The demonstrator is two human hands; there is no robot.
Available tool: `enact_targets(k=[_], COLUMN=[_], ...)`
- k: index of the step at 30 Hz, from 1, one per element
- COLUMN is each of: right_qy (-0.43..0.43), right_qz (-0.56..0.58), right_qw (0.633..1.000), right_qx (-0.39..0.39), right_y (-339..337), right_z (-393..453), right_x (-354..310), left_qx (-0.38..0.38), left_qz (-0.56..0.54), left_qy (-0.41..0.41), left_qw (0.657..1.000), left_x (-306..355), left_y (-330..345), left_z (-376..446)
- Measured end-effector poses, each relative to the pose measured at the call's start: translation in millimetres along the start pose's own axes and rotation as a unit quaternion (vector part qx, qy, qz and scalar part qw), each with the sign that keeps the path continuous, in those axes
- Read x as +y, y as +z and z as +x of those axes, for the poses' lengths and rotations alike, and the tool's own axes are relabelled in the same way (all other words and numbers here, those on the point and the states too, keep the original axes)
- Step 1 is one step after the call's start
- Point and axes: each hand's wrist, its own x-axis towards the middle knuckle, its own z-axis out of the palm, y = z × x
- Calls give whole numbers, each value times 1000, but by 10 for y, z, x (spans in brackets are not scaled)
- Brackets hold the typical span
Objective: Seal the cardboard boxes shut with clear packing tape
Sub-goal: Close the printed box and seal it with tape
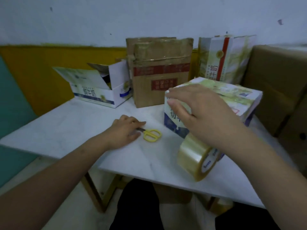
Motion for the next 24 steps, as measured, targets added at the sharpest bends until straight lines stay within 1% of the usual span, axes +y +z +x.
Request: enact_targets(k=[1, 3, 4, 5, 7, 10, 13, 15, 17, 19, 20, 22, 24], right_qy=[2, 31, 43, 49, 53, 62, 64, 42, 3, -28, -32, -24, -17], right_qz=[1, -6, -9, -7, 8, 29, 10, -23, -38, -16, -8, 0, 7], right_qw=[1000, 997, 996, 995, 993, 988, 986, 985, 984, 986, 989, 995, 999], right_qx=[-21, -68, -83, -89, -104, -137, -155, -166, -173, -162, -143, -92, -44], right_y=[78, 189, 219, 239, 272, 331, 401, 411, 381, 298, 235, 82, -81], right_z=[60, 165, 208, 246, 309, 359, 374, 368, 342, 296, 262, 175, 62], right_x=[-49, -85, -81, -70, -58, -28, 15, 47, 103, 153, 173, 188, 155], left_qx=[15, 55, 63, 58, 21, -18, -40, -47, -67, -106, -126, -155, -165], left_qz=[7, 0, 3, 3, -25, -122, -211, -285, -379, -457, -471, -474, -490], left_qy=[16, 44, 53, 57, 38, -12, -39, -40, -44, -60, -66, -70, -80], left_qw=[1000, 998, 997, 997, 999, 992, 976, 956, 922, 881, 870, 864, 852], left_x=[-27, -65, -88, -104, -108, -111, -71, 39, 205, 368, 442, 606, 780], left_y=[21, 10, -3, -18, -25, -42, -206, -405, -651, -886, -983, -1126, -1206], left_z=[41, 115, 144, 161, 153, 116, 60, 13, -47, -104, -120, -135, -127])
